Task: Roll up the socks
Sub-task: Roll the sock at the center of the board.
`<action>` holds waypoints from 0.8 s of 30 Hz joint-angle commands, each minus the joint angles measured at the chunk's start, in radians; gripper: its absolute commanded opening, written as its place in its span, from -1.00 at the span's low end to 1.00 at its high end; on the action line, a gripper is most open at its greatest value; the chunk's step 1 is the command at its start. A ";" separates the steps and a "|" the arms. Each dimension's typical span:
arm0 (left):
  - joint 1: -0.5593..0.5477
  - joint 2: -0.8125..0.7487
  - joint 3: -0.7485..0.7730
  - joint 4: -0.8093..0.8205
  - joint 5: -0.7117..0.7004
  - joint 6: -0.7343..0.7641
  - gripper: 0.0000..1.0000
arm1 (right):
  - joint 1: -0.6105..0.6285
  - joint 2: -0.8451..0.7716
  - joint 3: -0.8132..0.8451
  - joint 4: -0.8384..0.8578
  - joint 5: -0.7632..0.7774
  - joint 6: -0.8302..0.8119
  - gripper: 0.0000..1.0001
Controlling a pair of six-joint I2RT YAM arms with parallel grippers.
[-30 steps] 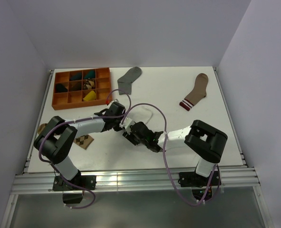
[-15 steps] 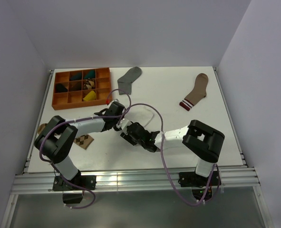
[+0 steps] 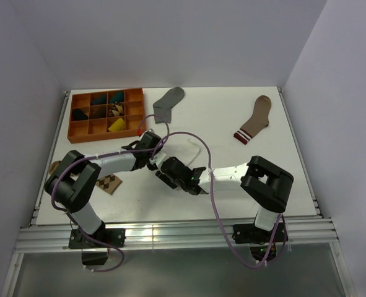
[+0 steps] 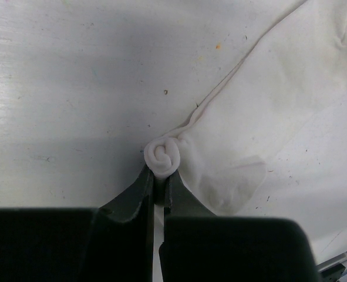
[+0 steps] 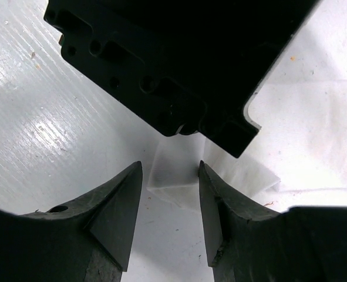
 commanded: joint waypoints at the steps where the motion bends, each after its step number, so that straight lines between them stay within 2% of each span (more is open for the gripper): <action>1: -0.015 0.024 -0.009 -0.041 0.010 0.022 -0.99 | 0.007 -0.023 0.040 0.056 0.019 0.027 0.01; 13: -0.010 0.030 -0.027 -0.015 0.041 -0.017 -0.99 | 0.013 0.058 0.023 0.102 0.025 0.038 -0.09; 15: -0.010 0.035 -0.029 -0.009 0.044 -0.025 -0.99 | 0.015 0.064 0.026 0.093 0.030 0.042 -0.16; 18: -0.007 0.036 -0.029 -0.002 0.049 -0.034 -0.99 | 0.022 0.075 0.029 0.079 0.037 0.044 -0.30; 24: 0.002 -0.013 -0.065 0.022 0.030 -0.065 -0.87 | 0.022 0.083 0.035 0.047 0.037 0.082 -0.88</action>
